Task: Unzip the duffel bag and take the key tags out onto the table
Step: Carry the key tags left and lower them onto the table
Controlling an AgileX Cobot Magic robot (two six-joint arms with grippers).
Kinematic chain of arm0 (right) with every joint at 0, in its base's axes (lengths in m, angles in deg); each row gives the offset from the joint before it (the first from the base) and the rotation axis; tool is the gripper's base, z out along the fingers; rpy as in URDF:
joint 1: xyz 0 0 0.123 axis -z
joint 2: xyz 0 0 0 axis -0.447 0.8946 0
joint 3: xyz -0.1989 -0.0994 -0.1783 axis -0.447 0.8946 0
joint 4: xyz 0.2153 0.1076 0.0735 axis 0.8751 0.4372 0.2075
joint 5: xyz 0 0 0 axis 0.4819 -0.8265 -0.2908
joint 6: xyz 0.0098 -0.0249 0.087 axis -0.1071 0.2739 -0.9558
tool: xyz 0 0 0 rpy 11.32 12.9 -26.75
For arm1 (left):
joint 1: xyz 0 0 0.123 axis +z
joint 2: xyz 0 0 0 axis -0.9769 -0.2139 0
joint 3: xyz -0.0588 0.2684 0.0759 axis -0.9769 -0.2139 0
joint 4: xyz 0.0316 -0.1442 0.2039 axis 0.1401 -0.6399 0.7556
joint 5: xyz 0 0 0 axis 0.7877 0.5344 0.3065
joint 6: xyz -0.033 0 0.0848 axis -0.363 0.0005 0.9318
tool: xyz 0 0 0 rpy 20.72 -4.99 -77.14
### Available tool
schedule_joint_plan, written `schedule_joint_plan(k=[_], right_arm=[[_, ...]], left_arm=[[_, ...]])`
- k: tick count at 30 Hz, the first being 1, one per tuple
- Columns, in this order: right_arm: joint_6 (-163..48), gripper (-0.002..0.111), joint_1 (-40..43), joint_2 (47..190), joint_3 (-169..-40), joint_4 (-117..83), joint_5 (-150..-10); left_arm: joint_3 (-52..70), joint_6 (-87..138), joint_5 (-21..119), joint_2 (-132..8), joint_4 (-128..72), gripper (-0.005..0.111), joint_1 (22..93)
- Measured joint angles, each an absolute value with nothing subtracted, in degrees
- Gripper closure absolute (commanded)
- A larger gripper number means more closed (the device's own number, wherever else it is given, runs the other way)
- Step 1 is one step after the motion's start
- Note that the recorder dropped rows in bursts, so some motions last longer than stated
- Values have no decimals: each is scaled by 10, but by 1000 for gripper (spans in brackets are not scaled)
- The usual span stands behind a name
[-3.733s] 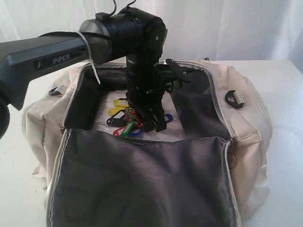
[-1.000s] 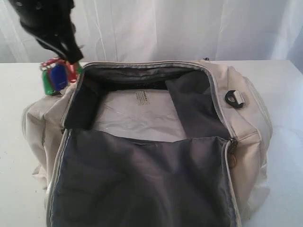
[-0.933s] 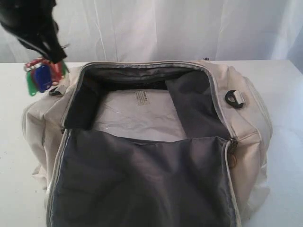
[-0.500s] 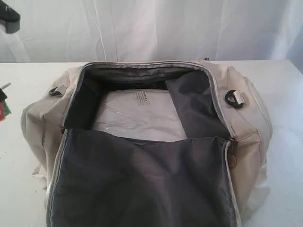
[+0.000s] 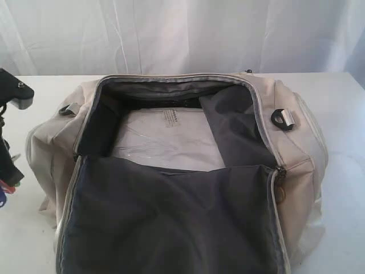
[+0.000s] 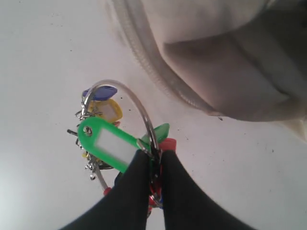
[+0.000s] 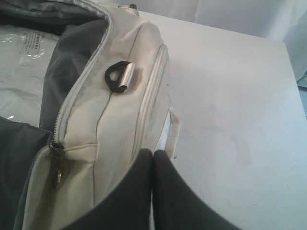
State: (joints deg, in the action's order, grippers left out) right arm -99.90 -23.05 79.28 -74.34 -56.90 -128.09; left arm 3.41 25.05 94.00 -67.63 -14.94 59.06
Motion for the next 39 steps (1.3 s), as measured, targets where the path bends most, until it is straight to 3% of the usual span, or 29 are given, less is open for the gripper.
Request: schedule_joint_plan(k=[13, 30, 33, 39], right_arm=[[-999, 108, -230, 793, -743, -569, -1279], [-999, 108, -230, 793, -743, -569, -1279], [-999, 108, -230, 793, -743, -569, -1279], [-999, 108, -230, 793, -743, -569, -1279]], left_arm=[[-27, 333, 853, -787, -283, 107, 591], [52, 370, 877, -869, -315, 106, 568], [52, 370, 877, -869, -315, 95, 568], [54, 370, 880, -869, -315, 58, 568]])
